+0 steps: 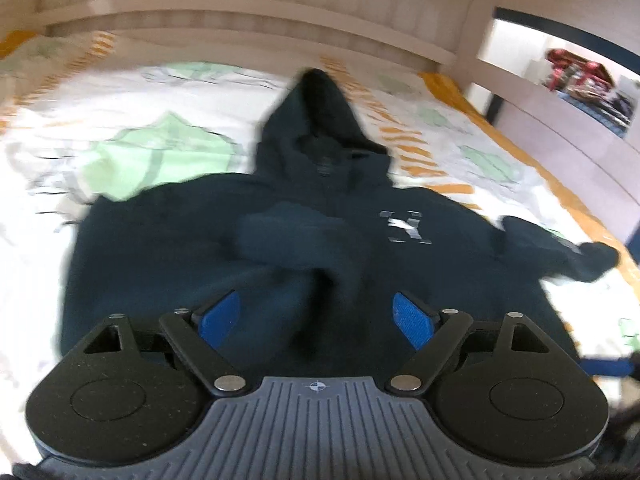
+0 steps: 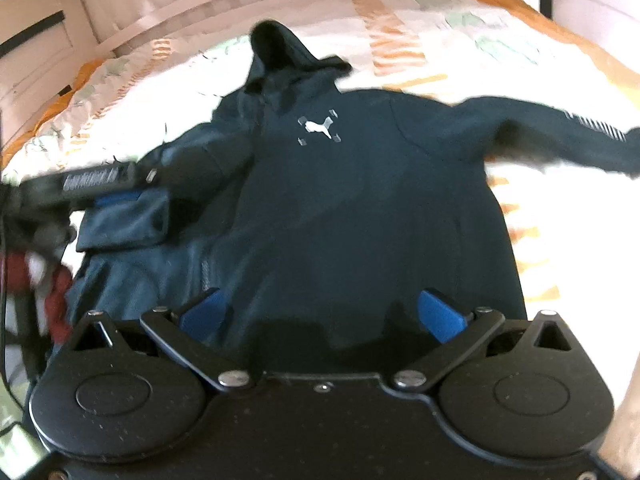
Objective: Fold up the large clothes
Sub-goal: 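Carry the sleeve across the hoodie body with the left gripper and release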
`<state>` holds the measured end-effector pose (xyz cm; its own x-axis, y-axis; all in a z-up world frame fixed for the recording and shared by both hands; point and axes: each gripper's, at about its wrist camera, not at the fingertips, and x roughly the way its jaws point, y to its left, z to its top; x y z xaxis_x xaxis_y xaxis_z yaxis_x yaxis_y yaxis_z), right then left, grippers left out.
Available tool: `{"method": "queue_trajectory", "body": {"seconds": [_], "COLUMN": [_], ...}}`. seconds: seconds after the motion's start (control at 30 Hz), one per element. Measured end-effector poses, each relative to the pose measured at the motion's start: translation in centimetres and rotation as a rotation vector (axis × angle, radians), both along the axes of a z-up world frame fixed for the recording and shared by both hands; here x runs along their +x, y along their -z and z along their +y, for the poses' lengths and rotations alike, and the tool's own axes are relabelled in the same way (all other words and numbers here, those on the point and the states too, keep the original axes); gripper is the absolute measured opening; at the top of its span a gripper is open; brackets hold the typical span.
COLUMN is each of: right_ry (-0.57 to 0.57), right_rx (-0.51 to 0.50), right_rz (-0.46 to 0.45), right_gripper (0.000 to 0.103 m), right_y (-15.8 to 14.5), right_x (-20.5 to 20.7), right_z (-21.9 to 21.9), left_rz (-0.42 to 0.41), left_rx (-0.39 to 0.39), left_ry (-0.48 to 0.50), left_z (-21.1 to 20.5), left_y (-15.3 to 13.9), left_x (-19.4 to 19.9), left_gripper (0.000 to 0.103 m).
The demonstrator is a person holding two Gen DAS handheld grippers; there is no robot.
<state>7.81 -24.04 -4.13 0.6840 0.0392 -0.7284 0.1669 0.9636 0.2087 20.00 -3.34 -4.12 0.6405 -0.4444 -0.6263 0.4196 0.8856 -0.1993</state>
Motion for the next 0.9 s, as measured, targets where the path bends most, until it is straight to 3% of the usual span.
{"method": "queue_trajectory", "body": {"seconds": [0.13, 0.27, 0.43, 0.67, 0.77, 0.8, 0.9], "right_ry": [-0.063, -0.155, -0.237, -0.298, -0.276, -0.253, -0.188], "right_rx": [0.003, -0.066, -0.173, -0.284, -0.326, -0.339, -0.289], "right_rz": [-0.064, -0.097, -0.117, -0.082, -0.065, -0.051, -0.036], "right_gripper": [0.103, 0.103, 0.102, 0.102, 0.094, 0.087, 0.084], "right_y": [-1.2, -2.0, -2.5, -0.5, 0.5, 0.8, 0.9], "right_x": [2.3, 5.2, 9.1, 13.5, 14.5, 14.8, 14.9], "right_z": [1.4, 3.9, 7.2, 11.4, 11.4, 10.9, 8.2], "left_rz": [0.020, 0.059, 0.082, 0.102, 0.101, 0.101, 0.099], "left_rx": [0.009, 0.045, 0.090, 0.059, 0.052, 0.049, 0.042], "left_ry": [-0.122, -0.232, -0.258, -0.265, -0.264, -0.263, -0.262], "left_z": [3.6, 6.3, 7.1, 7.3, 7.5, 7.6, 7.8], "left_y": [1.1, 3.2, 5.0, 5.0, 5.3, 5.4, 5.5], "left_x": [1.1, 2.3, 2.6, 2.5, 2.5, 2.6, 2.5], "left_gripper": [0.084, 0.084, 0.089, 0.089, 0.089, 0.090, 0.091]}}
